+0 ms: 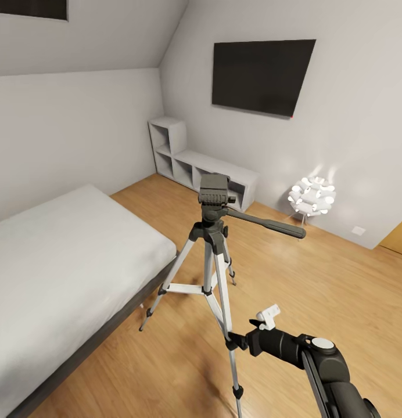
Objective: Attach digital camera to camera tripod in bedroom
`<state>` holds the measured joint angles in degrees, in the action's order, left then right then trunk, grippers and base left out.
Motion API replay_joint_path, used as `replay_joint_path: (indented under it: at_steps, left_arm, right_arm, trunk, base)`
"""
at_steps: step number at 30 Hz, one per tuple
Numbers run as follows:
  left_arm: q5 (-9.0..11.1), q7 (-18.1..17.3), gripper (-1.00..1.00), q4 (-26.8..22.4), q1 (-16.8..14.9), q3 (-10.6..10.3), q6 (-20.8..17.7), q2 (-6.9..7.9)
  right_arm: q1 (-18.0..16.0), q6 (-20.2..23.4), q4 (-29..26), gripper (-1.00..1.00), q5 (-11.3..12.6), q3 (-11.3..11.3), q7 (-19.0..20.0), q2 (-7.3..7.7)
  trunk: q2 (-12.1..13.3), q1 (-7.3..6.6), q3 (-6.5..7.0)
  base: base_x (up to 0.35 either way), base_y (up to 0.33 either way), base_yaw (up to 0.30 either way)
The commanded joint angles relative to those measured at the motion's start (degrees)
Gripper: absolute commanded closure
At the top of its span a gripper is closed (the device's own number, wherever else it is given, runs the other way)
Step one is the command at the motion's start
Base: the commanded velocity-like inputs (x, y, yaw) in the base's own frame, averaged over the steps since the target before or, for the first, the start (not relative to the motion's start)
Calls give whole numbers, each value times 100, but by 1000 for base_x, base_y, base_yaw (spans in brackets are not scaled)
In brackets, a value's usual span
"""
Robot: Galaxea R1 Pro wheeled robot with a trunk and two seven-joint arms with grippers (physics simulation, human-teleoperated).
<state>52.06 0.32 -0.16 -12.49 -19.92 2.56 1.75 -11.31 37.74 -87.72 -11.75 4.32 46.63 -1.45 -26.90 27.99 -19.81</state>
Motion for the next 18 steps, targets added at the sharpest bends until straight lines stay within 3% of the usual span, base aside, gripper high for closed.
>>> replay_joint_path:
  at_steps: [1,3,5,8,14,18]
  left_arm:
    - [30,12,100,-2,-1,-47,7,0]
    - [31,12,100,-2,-2,-47,7,0]
    - [31,12,100,-2,0,-47,7,0]
    - [32,12,100,-2,-2,-47,7,0]
    - [32,12,100,-2,-1,-47,7,0]
    - [31,12,100,-2,-1,-47,7,0]
  right_arm:
    - [-6,18,-13,-100,-55,15,51,-14]
    - [-16,15,-25,-100,-56,16,26,-51]
    - [-122,40,-43,-100,-71,10,-137,-266]
    - [-365,104,-44,-100,-83,7,-327,-452]
    - [-832,526,-39,-100,-108,-42,-585,-589]
    - [-1241,1180,-22,-100,-120,-306,-840,-655]
  trunk:
    - [-8,2,-8]
    - [-8,2,-8]
    - [-8,2,-8]
    - [-8,2,-8]
    - [-8,2,-8]
    - [-8,2,-8]
  base:
    - [0,0,0]
    - [0,0,0]
    - [0,0,0]
    - [0,0,0]
    - [0,0,0]
    - [0,0,0]
